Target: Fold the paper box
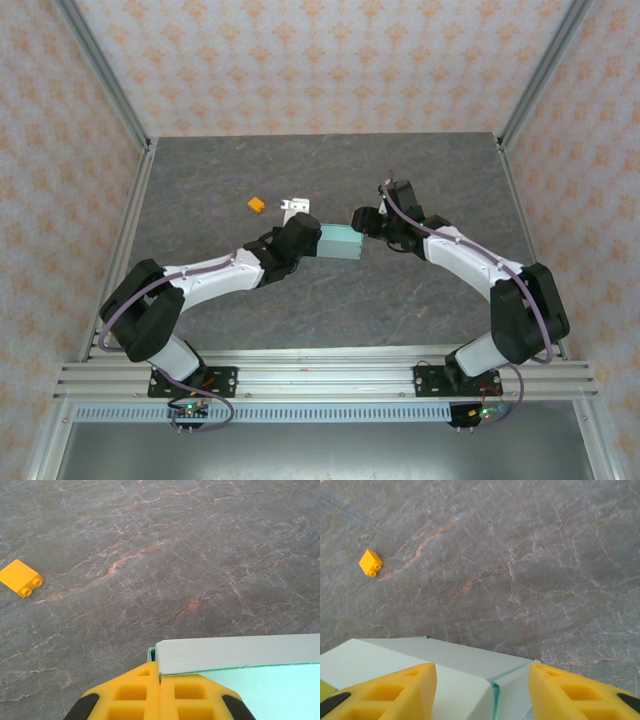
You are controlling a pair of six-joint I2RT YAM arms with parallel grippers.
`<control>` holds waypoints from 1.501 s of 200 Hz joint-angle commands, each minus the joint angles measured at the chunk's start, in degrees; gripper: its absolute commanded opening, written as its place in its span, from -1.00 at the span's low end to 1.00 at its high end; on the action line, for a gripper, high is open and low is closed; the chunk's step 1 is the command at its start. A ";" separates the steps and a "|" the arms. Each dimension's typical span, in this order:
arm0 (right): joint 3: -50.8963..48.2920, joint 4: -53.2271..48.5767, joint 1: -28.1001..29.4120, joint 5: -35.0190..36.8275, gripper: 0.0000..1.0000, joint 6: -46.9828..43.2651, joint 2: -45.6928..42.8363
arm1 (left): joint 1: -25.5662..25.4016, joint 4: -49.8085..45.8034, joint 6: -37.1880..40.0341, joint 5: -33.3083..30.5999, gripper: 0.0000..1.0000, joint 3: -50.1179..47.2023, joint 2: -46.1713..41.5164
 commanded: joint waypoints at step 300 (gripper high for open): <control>-13.00 9.33 6.24 8.95 -0.30 7.68 0.07 | -1.55 -0.45 1.08 9.66 0.08 -6.96 -7.78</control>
